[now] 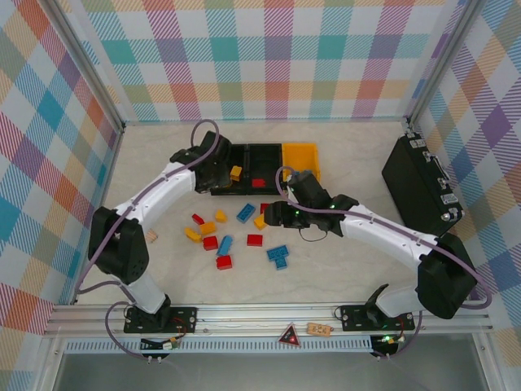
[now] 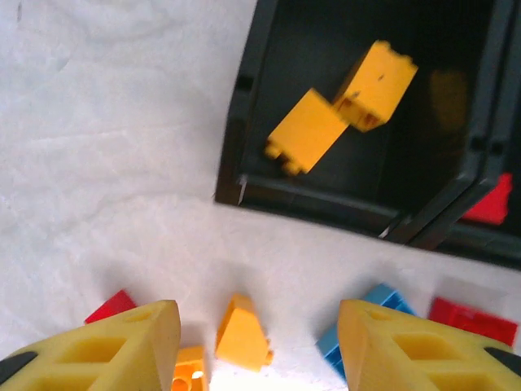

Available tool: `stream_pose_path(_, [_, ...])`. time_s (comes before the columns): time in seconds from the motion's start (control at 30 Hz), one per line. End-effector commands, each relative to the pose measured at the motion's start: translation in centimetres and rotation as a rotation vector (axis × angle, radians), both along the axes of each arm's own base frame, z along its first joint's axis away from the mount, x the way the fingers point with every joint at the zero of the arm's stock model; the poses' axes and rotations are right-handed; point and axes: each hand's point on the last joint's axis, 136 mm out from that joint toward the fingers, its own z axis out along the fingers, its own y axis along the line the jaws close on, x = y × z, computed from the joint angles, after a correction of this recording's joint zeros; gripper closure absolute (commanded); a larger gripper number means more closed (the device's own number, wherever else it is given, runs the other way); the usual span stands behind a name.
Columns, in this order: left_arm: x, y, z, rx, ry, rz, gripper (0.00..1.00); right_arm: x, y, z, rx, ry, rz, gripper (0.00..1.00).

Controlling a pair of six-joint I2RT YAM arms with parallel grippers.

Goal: Sort the legos into containers by color
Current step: Pick up the lego from the middle-left of the table.

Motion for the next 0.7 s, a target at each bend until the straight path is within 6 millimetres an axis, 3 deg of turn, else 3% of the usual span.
stream_pose_path(0.0, [-1.4,1.7,-0.1,-0.009,-0.007,0.055,0.46,-0.7,-0.1,0.2,0.026,0.016,0.006,0.44])
stream_pose_path(0.3, [-4.7,5.2,-3.9,-0.006,0.036,0.206,0.43,-1.4,0.8,-0.3,0.048,0.044,0.029,0.44])
stream_pose_path(0.67, [-5.0,5.9,-8.2,0.022,0.109,0.252,0.46,-1.6,1.3,-0.9,0.040,0.056,0.036,0.44])
